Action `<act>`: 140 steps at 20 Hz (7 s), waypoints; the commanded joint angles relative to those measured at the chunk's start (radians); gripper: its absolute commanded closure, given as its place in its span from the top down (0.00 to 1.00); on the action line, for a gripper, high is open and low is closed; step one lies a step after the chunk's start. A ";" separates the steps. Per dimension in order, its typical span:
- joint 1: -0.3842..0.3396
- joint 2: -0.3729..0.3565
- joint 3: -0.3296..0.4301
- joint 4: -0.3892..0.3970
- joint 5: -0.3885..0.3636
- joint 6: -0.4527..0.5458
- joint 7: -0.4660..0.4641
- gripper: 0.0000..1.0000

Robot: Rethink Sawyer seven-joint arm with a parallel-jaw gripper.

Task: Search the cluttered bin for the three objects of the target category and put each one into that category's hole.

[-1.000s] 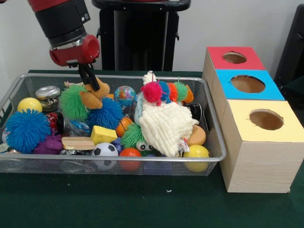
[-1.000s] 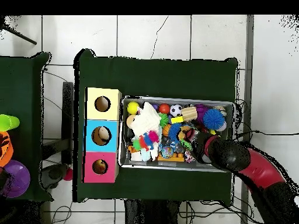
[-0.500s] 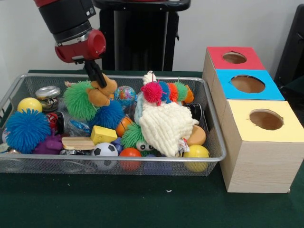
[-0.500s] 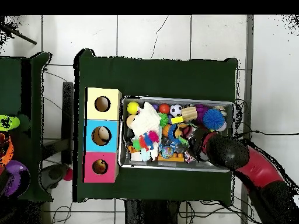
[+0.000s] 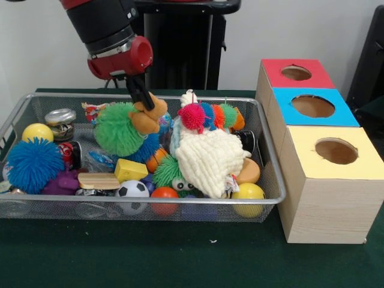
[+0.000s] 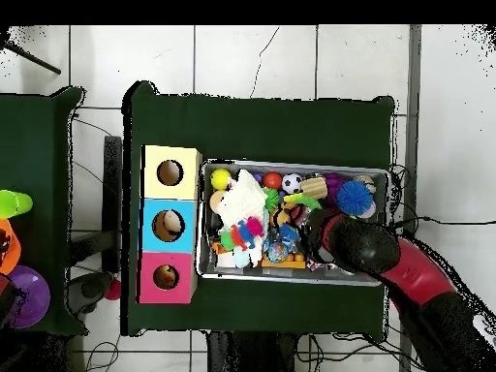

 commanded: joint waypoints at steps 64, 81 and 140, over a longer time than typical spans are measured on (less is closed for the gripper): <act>0.342 -0.070 -0.018 0.207 0.354 -0.064 0.203 0.00; 0.382 -0.208 -0.016 0.264 0.490 0.012 0.220 0.00; 0.471 -0.048 -0.183 0.188 0.387 -0.013 0.152 1.00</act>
